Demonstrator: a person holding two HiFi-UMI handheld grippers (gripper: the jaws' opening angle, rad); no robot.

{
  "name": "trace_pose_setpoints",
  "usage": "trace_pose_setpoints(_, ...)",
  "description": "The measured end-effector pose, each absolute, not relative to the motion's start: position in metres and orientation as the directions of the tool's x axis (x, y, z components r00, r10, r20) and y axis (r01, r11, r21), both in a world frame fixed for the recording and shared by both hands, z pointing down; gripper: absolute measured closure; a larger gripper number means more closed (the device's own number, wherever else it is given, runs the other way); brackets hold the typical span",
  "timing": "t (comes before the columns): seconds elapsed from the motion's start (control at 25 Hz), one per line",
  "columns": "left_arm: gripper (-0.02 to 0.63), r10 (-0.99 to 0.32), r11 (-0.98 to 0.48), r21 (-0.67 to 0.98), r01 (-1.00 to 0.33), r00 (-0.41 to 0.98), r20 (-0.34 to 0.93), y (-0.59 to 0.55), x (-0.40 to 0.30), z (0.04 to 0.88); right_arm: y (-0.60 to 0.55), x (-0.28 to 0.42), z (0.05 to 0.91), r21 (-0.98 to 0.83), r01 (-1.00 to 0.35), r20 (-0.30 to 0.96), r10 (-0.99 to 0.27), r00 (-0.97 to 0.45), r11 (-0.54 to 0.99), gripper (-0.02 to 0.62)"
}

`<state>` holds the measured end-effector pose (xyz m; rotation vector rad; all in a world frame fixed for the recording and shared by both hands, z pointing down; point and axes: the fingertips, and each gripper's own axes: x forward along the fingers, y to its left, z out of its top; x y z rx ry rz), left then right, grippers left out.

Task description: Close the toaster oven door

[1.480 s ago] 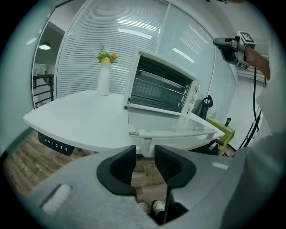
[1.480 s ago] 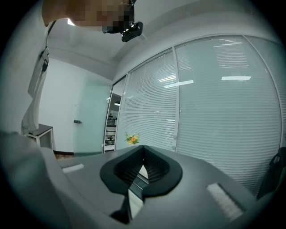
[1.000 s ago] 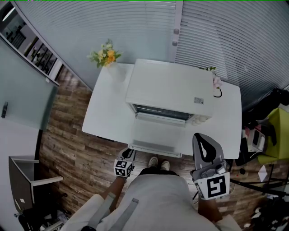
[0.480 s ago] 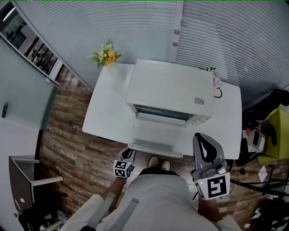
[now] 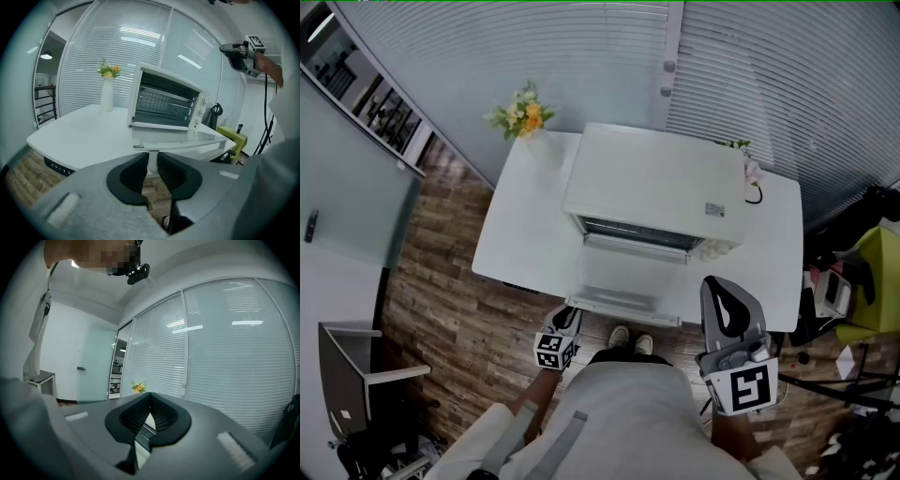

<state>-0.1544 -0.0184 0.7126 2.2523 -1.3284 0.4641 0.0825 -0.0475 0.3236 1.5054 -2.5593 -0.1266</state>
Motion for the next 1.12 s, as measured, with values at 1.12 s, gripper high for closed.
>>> trace_pose_setpoints(1.12, 0.532, -0.764, -0.400, 0.224, -0.889, 0.458, 0.454, -0.026, -0.153, 0.683, -0.046, 0.084, 0.318, 0.167, -0.856, 0.089, -0.872, -0.482, 0.490, 0.592)
